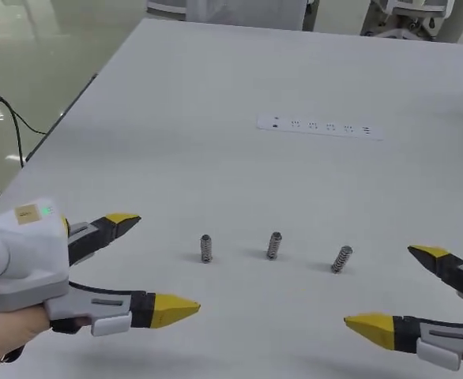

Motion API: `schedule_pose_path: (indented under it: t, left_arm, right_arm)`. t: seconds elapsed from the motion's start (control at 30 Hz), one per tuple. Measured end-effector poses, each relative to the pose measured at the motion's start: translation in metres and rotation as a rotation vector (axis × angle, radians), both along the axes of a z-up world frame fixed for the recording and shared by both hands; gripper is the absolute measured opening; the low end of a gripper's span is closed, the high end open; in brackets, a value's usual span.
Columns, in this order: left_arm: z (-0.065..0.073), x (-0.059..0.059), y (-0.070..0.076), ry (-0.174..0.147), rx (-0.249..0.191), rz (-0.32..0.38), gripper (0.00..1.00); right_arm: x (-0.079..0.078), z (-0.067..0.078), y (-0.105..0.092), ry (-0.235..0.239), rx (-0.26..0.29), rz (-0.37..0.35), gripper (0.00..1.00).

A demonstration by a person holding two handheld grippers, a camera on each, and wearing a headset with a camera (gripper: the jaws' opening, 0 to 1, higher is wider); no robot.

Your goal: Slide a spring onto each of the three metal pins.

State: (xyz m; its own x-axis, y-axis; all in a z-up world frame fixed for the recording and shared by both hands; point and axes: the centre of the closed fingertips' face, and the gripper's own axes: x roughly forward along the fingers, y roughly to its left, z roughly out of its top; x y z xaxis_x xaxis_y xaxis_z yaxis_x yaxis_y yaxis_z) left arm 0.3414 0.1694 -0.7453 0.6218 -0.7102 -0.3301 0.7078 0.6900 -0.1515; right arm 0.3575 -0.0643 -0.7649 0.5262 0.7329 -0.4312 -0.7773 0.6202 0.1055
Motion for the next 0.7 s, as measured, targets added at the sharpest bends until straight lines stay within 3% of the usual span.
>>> schedule_pose_path:
  t: [0.47, 0.7]
  left_arm:
    - [-0.0007, -0.0033, 0.0028, 0.007, -0.001, 0.017, 0.98]
    - [-0.0005, -0.0046, 0.0053, 0.012, 0.012, 0.019, 0.98]
  right_arm:
    - [0.0024, 0.0035, -0.0023, -0.021, -0.031, 0.006, 0.97]
    - [0.0063, 0.0033, 0.0012, -0.014, -0.012, 0.006, 0.97]
